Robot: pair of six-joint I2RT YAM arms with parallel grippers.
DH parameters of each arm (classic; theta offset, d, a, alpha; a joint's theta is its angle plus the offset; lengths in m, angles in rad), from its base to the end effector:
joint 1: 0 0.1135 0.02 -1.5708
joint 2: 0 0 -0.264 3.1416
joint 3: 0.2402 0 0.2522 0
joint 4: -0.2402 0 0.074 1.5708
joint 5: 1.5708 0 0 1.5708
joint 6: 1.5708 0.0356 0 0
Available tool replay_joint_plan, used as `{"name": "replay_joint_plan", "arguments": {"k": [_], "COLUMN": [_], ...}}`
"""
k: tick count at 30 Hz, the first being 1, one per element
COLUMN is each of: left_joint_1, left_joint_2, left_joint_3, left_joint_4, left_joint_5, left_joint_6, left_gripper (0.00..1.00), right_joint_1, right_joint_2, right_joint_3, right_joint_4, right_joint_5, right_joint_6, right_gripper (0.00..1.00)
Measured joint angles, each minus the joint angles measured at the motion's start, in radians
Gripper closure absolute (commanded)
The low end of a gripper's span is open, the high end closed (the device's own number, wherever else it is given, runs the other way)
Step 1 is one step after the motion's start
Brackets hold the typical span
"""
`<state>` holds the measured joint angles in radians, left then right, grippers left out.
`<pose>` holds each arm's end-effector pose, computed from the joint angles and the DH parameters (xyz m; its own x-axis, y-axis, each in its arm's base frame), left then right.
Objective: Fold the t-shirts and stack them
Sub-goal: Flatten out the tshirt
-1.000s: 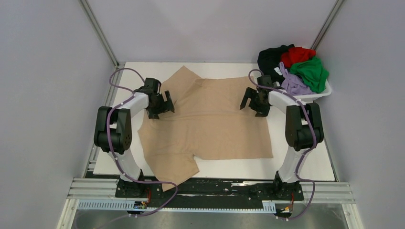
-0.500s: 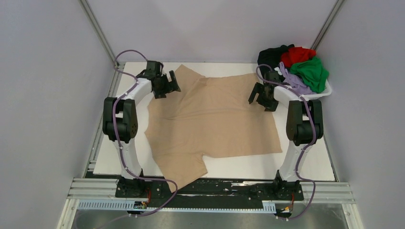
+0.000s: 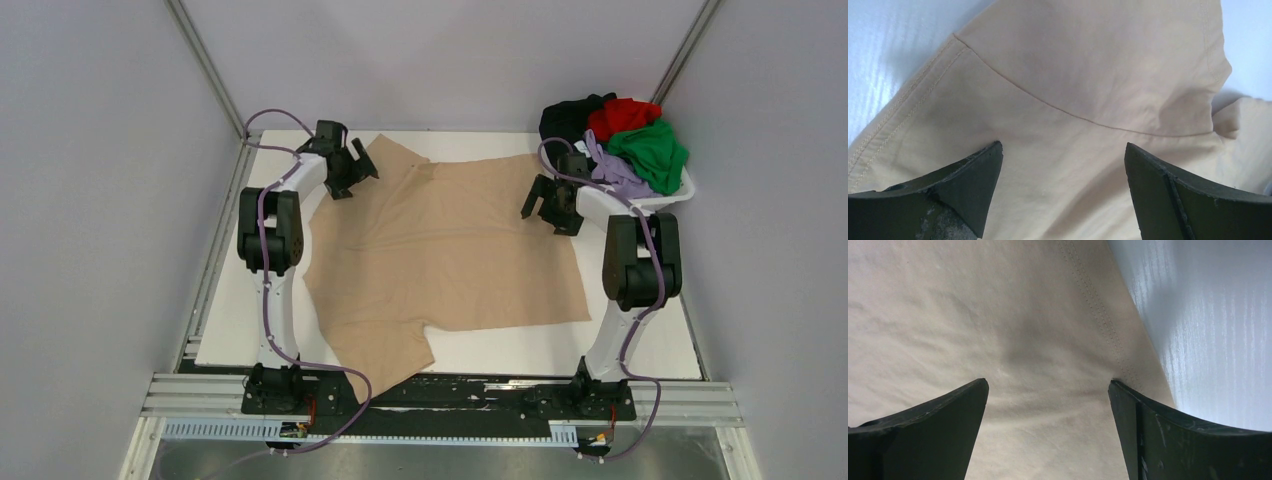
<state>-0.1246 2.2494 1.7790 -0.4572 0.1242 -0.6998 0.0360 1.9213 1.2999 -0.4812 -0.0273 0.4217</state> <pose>0.4924 -0.0661 0.1740 -0.7343 -0.5521 -0.3949 -0.3606 0.8102 -0.4621 0.3939 0.0152 0.1698 -0.8334 0.3794 -0.4018 0.3210 0.9242 0.2069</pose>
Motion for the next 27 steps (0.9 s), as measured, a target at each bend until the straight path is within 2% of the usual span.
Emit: {"name": "replay_joint_plan", "arguments": {"k": [6,13,20,27], "left_joint_1": [0.034,0.076,0.099,0.106], "left_joint_2": [0.054,0.184,0.303,0.372], "left_joint_3": [0.092,0.322,0.529,0.657], "left_joint_4": [-0.046,-0.146,-0.212,-0.233], "left_joint_5": [-0.006,-0.006,0.018,0.051], "left_joint_6": [-0.069,-0.122,-0.133,-0.122], "left_gripper": [0.0,0.0,0.0,0.0], "right_joint_1": [0.0,-0.011,-0.011,-0.011], "right_joint_2": [-0.023,-0.031,0.002,0.008], "right_joint_3": [-0.037,-0.058,-0.02,-0.002], "right_joint_4": [0.034,0.073,0.097,0.101], "right_joint_5": [-0.014,-0.052,-0.071,-0.071], "right_joint_6": [0.001,0.037,0.074,0.09], "right_gripper": [0.0,0.0,0.0,0.0]}}
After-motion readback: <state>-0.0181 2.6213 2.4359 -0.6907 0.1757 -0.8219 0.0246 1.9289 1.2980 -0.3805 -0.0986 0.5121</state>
